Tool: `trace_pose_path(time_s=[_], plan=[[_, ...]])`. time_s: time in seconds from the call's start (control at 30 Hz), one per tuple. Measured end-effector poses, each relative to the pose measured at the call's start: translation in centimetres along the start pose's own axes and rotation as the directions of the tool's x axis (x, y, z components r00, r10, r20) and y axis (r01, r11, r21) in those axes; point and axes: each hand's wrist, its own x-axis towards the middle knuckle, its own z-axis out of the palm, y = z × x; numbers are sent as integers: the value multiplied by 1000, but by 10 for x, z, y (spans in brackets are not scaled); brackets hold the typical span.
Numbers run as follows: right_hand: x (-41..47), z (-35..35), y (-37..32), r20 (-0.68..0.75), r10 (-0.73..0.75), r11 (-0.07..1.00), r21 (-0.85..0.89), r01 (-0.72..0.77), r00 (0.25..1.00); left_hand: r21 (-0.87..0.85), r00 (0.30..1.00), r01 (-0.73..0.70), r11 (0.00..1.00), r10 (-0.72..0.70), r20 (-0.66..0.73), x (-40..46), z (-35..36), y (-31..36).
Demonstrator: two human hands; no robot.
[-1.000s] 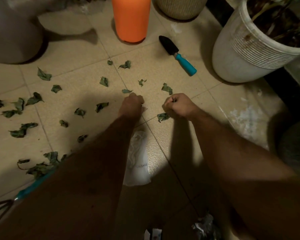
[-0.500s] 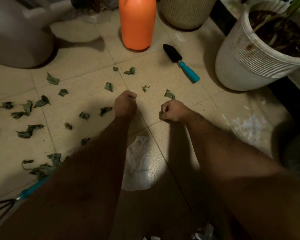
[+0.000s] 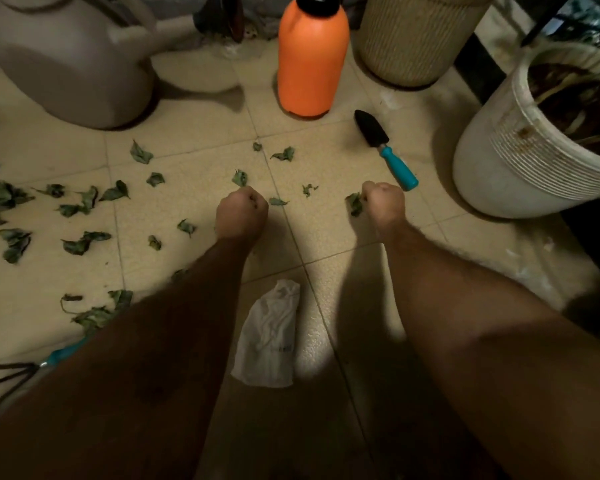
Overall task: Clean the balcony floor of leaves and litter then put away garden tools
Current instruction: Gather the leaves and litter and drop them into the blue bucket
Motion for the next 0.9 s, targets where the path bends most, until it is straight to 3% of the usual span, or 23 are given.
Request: trace_pose_path(time_s=[0.07, 0.2, 0.3, 0.37, 0.43, 0.53, 0.57, 0.6, 0.63, 0.73, 0.8, 0.9], plan=[[6, 1, 8, -17, 0, 1000, -7, 0, 1000, 16, 1000, -6, 1000, 6, 6, 0, -2, -1], [17, -3, 2, -4, -42, 976, -214, 40, 999, 32, 1000, 7, 999, -7, -4, -1, -1, 2], [31, -10, -6, 128, -51, 995, -83, 62, 990, 57, 1000, 14, 998, -14, 4, 1, 4, 6], [44, -13, -9, 177, -37, 990, -131, 61, 984, 63, 999, 45, 997, -47, 23, 3, 7, 7], [56, -15, -9, 232, -62, 949, -287, 129, 971, 75, 995, 89, 993, -93, 47, 5, 10, 6], [68, -12, -7, 194, -173, 805, -537, 252, 966, 125, 994, 93, 988, -99, 42, 6, 11, 6], [67, -11, -7, 182, -197, 823, -503, 263, 963, 138, 996, 81, 987, -87, 36, 7, 10, 7], [64, -10, -5, 242, -230, 768, -549, 329, 943, 155, 997, 67, 986, -73, 32, 8, 10, 7], [65, -9, -2, 251, -211, 777, -543, 317, 945, 170, 998, 53, 984, -59, 31, 9, 11, 8], [62, -6, 4, 285, -72, 653, -711, 261, 956, 200, 999, 6, 980, -15, 40, 14, 15, 11], [61, -7, 10, 283, -42, 721, -656, 225, 958, 224, 997, -27, 974, 9, 80, 21, 21, 12], [60, -15, 10, 305, -37, 953, -277, 126, 952, 247, 989, -52, 968, 15, 149, 33, 30, 14]])
